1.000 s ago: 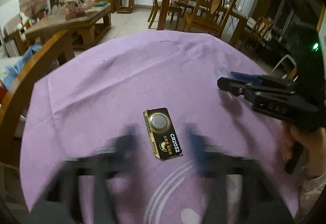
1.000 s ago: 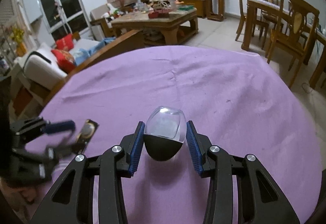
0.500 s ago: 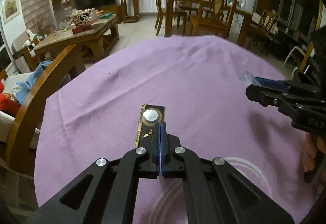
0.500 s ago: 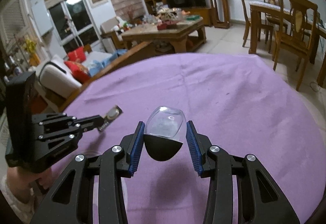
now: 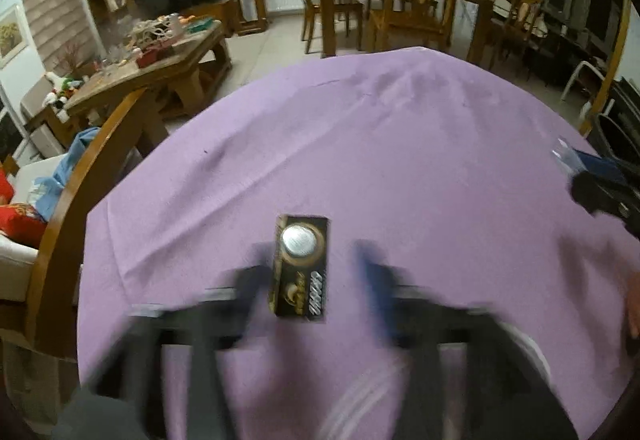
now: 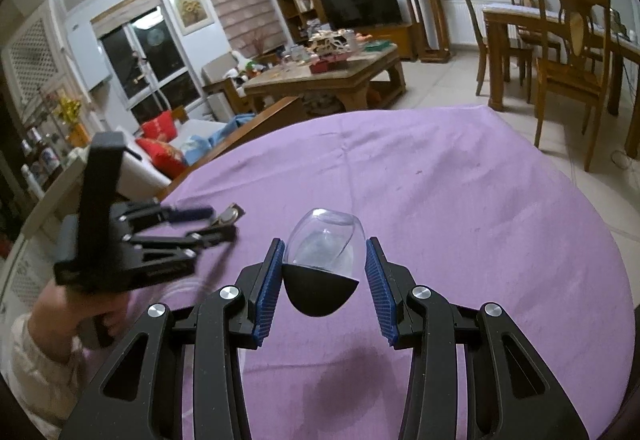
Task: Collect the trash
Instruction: 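Grasp the gold coin-battery card with the left tool while the right tool grasps the clear-domed black object, then carry the battery card and domed object over the black bin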
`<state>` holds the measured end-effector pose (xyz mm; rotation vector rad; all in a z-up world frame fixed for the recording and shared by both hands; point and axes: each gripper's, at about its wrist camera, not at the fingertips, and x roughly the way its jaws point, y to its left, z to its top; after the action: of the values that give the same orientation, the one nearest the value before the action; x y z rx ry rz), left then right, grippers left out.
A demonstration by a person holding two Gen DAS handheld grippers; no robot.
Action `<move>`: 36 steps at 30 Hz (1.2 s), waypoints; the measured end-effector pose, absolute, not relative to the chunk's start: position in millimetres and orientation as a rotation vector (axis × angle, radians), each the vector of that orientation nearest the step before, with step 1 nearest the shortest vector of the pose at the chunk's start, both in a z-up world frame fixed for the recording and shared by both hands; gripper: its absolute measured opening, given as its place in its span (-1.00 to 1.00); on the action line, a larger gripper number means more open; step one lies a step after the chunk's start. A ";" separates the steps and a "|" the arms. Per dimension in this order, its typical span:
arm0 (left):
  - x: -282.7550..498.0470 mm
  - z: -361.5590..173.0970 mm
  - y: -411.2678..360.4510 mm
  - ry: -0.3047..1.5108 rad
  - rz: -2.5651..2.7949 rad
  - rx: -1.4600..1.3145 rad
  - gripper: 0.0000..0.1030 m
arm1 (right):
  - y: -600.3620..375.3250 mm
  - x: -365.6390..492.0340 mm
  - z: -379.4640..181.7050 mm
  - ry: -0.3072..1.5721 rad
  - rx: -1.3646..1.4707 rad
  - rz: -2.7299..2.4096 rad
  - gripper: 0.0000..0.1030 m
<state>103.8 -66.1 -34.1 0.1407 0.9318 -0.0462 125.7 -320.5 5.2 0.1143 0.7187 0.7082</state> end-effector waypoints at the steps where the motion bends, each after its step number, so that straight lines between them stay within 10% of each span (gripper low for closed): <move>1: 106.5 -38.3 -65.4 0.927 -0.062 0.144 0.55 | -320.8 125.1 5.4 0.720 0.115 0.710 -0.20; 7: 102.9 -37.2 -58.2 0.908 -0.094 0.105 -0.48 | -311.5 126.8 5.7 0.724 0.107 0.703 -0.20; 22: 69.4 12.9 -74.6 0.769 -0.274 -0.017 -0.50 | -346.2 123.3 25.7 0.632 0.201 0.679 -0.20; 36: 65.8 60.9 -281.9 0.661 -0.747 0.001 -0.50 | -571.6 62.9 80.8 0.384 0.343 0.303 -0.20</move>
<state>65.8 -281.9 60.9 0.0006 0.6612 -0.7466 62.9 -571.6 80.8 0.3430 0.3838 0.3026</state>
